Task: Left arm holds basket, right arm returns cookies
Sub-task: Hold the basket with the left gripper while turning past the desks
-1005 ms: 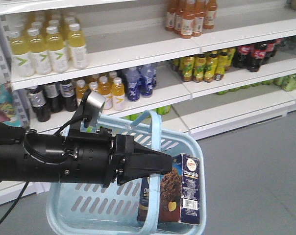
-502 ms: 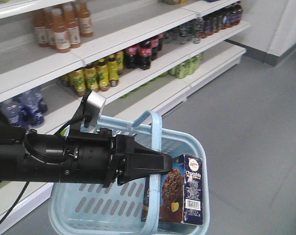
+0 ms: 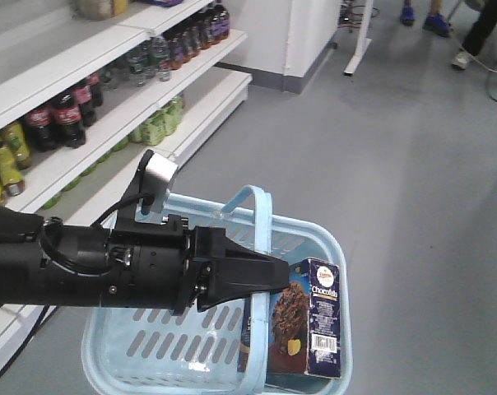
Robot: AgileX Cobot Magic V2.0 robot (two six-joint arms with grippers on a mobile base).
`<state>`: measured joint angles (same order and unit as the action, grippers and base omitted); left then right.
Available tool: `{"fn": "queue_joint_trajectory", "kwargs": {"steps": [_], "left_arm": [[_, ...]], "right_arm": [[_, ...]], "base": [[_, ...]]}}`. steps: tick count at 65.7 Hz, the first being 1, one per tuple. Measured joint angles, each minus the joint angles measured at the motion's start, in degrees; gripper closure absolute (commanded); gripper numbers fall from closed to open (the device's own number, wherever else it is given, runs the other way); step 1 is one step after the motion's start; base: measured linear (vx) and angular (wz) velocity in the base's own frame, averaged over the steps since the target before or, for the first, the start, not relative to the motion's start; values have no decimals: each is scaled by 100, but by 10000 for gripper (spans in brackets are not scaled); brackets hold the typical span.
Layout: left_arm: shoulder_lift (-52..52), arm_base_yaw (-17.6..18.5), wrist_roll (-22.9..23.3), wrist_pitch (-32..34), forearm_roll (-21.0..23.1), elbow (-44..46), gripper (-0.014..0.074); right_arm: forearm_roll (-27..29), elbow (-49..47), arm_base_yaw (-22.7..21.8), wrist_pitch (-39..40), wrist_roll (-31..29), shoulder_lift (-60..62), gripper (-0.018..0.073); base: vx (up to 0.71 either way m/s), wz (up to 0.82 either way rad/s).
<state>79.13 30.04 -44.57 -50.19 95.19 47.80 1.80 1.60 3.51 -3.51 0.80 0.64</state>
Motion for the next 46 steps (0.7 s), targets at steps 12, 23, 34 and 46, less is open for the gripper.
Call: {"fn": "queue_joint_trajectory", "kwargs": {"steps": [12,23,34,46], "left_arm": [[0,0,0,0,0,0,599],[0,0,0,0,0,0,599],[0,0,0,0,0,0,599],[0,0,0,0,0,0,599]], "right_arm": [[0,0,0,0,0,0,570],[0,0,0,0,0,0,570],[0,0,0,0,0,0,570],[0,0,0,0,0,0,570]], "base": [[16,-63],[15,-57],[13,-50],[11,-42]]}}
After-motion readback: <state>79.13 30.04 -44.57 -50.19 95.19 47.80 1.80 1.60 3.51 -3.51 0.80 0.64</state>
